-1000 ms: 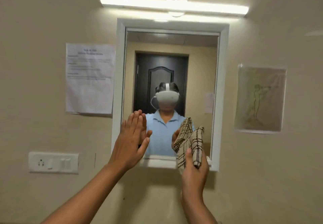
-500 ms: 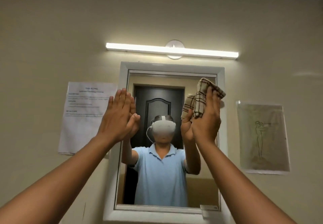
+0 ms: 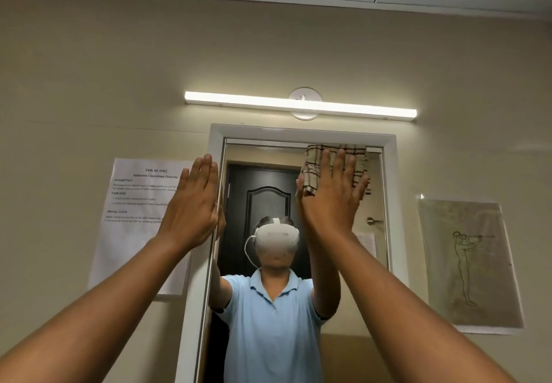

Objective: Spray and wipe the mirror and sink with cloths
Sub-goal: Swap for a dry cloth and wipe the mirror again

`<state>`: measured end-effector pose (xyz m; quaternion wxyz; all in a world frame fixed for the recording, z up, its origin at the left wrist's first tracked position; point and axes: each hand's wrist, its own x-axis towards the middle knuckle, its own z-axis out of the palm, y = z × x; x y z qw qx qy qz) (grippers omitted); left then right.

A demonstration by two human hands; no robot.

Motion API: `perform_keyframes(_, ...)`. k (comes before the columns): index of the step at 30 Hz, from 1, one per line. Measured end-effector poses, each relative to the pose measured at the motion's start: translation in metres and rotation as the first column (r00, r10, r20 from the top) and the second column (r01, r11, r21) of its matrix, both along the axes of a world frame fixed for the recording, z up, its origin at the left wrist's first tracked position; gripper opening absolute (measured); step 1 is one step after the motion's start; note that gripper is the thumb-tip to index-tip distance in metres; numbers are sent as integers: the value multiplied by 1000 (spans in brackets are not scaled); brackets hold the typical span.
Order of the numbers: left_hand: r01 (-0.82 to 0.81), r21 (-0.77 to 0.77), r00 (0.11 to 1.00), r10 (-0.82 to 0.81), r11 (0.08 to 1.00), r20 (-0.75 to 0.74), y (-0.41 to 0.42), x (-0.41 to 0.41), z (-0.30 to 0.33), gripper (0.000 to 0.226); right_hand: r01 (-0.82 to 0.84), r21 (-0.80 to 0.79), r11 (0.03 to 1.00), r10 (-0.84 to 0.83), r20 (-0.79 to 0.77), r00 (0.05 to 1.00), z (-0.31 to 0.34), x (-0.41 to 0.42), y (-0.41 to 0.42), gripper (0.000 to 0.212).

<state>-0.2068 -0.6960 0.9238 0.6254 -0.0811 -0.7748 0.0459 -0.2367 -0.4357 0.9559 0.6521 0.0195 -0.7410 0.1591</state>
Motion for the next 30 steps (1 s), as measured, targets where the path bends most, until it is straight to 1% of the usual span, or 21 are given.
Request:
perform_keyframes(2,14,-1,1000,-14,1000,1,-1,0,-1,74,-9,98,995,6,34,999,2,8,-22,83)
perform_keyframes(5,19,-16,1000,-19,1000,10,-2,0,-2,74,-65,202,977,56,50,997,4,23,-62,88)
perform_keyframes(9,18,-21,1000,-18,1000,1,-6,-5,-2,69,-88,401,912,63,75,995,2,29,-100,88)
perform_keyframes(11,9,-28,1000,-9,1000,-14,-8,-6,-2,66,-90,442,893,62,78,995,2,26,-102,88)
perform_keyframes(14,-5,-63,1000,4,998,-25,-11,-5,-1,66,-74,475,877,57,49,997,3,18,-82,84)
perform_keyframes(17,-12,-73,1000,10,997,-21,-12,-5,-2,66,-36,432,901,35,12,999,2,13,-48,78)
perform_keyframes(20,-6,-65,1000,5,998,-20,-12,-6,-2,67,-2,313,950,-1,9,1000,-1,11,-5,76)
perform_keyframes(23,13,-62,1000,-15,998,-25,-11,-7,-3,66,47,190,981,-51,15,999,-4,5,38,78)
perform_keyframes(26,15,-55,1000,-17,998,-26,-10,-7,-3,67,74,122,990,-75,4,997,-6,5,64,87)
perform_keyframes(28,12,-51,1000,-13,999,-22,-9,-7,-3,69,54,121,991,-57,24,998,-7,10,65,101)
perform_keyframes(30,7,-52,1000,-8,999,-19,-9,-6,-3,70,28,86,996,-30,20,999,-8,14,57,108)
